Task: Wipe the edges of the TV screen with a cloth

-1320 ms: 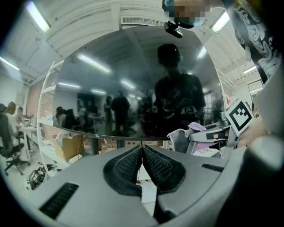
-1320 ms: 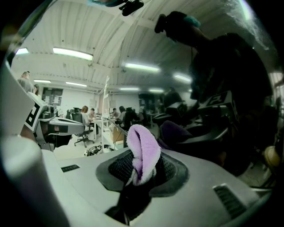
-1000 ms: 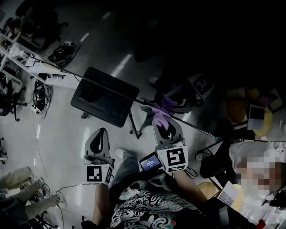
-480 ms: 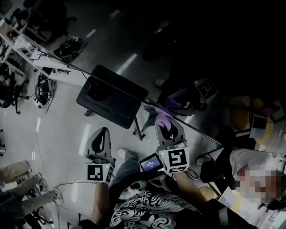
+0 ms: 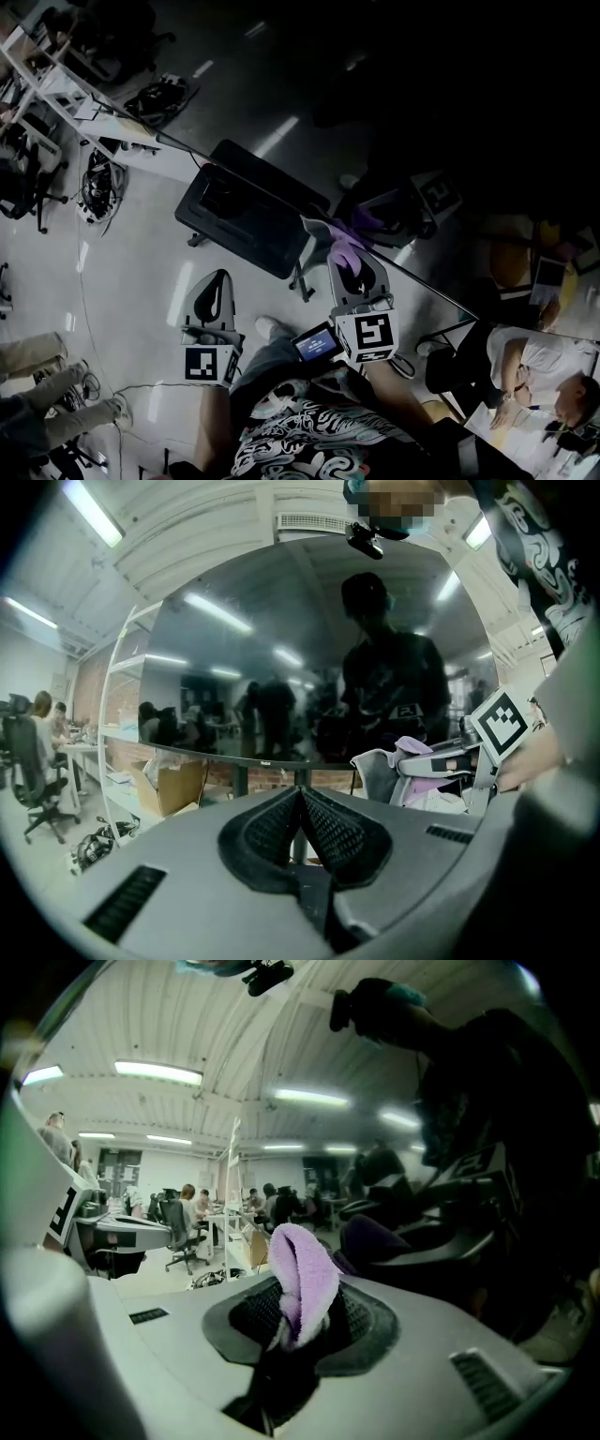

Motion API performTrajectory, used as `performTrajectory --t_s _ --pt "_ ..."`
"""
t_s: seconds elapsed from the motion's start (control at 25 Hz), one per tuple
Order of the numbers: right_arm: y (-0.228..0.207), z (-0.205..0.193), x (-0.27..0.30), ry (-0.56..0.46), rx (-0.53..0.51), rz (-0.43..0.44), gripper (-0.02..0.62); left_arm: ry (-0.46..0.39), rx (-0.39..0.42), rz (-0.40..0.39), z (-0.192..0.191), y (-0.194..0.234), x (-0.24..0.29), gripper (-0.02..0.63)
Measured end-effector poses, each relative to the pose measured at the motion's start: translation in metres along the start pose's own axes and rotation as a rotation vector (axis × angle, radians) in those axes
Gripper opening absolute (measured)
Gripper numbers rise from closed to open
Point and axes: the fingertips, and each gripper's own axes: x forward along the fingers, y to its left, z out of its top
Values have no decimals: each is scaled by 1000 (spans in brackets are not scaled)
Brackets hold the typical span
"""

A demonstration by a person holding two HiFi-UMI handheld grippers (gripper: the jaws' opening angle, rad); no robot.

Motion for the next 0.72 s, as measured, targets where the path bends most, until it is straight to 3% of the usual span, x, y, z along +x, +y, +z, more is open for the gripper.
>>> performTrajectory --t_s 0.16,0.32,0.72 --pt "11 4 16 4 -4 7 117 54 13 9 -10 21 -1 18" --pt "20 5 34 11 -4 4 117 -17 -13 17 0 42 9 18" --pt "40 11 64 19 4 25 117 -42 -31 61 5 81 10 18"
